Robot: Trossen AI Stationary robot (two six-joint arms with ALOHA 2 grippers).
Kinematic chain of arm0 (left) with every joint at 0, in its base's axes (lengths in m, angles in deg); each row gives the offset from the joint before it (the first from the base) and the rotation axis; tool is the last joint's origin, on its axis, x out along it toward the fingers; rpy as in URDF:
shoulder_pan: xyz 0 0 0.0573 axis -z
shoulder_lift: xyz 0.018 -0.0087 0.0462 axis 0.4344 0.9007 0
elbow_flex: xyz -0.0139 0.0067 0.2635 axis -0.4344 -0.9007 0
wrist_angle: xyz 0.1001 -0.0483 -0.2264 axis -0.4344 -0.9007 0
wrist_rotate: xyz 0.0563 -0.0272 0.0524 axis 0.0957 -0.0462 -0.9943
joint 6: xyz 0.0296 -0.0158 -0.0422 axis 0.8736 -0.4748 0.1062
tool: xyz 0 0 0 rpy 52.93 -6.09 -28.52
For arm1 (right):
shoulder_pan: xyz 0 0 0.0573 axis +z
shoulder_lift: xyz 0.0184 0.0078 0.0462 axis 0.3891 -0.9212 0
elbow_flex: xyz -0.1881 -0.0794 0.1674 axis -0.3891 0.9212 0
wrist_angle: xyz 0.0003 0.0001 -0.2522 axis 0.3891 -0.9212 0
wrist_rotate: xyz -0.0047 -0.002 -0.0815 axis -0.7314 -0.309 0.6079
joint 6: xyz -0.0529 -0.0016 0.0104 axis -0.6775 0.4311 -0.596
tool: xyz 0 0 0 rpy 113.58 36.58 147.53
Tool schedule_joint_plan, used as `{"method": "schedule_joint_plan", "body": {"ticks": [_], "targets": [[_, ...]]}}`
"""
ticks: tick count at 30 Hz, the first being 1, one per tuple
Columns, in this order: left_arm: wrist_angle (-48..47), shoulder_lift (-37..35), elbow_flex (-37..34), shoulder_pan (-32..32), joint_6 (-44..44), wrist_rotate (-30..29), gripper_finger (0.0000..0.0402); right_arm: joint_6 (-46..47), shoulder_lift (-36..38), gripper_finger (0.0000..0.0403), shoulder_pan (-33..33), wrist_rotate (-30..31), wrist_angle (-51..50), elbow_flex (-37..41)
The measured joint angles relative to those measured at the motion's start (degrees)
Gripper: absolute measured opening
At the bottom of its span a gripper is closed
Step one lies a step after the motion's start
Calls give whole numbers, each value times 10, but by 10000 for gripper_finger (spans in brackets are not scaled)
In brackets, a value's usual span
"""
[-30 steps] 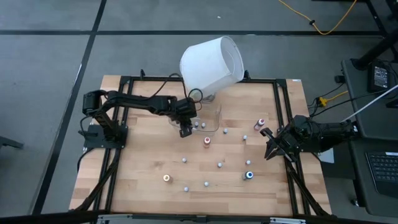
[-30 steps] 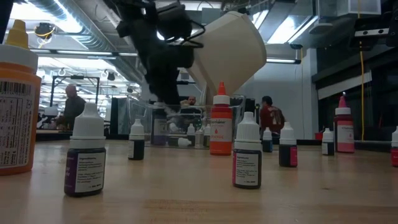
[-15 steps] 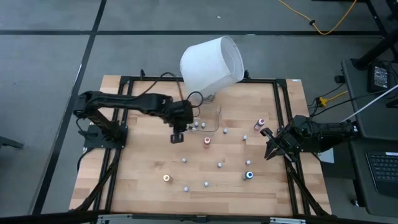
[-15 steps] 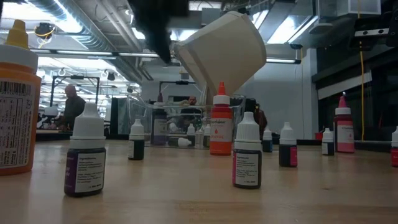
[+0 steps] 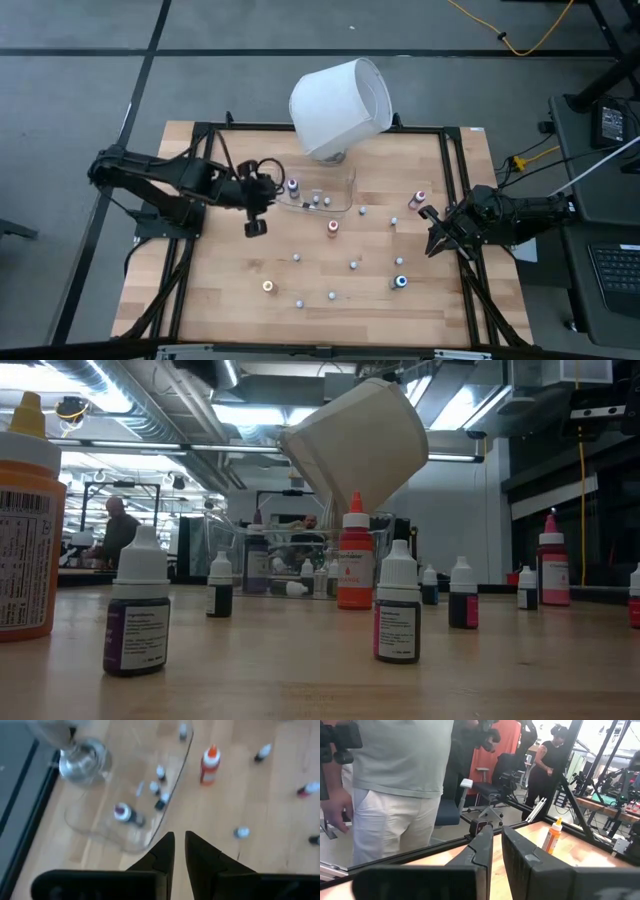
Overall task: Pick & Place food coloring
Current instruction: Put the bottom small blue food coloring bottle into the container
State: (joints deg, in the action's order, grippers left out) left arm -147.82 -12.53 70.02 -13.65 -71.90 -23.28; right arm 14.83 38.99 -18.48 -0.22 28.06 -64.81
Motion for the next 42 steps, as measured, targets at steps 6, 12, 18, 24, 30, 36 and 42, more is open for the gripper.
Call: {"method": "schedule_joint_plan", "body": {"ticks": [6, 12, 18, 24, 30, 36, 42], "targets": [[21, -1, -53, 82, 16, 62, 36, 0, 0, 44, 0, 0, 0, 0], [125, -1, -156, 131, 37, 66, 43, 0, 0, 44, 0, 0, 0, 0], [260, 2, -214, 122, 96, 108, 59, 0, 0, 44, 0, 0, 0, 0], [276, 33, -218, 79, 129, 159, 101, 0, 0, 44, 0, 0, 0, 0], [308, 95, -206, 63, 158, 187, 157, 0, 0, 44, 0, 0, 0, 0], [311, 183, -148, 58, 178, 186, 188, 0, 0, 44, 0, 0, 0, 0], [310, 244, -123, 51, 161, 185, 188, 0, 0, 44, 0, 0, -1, 0]]}}
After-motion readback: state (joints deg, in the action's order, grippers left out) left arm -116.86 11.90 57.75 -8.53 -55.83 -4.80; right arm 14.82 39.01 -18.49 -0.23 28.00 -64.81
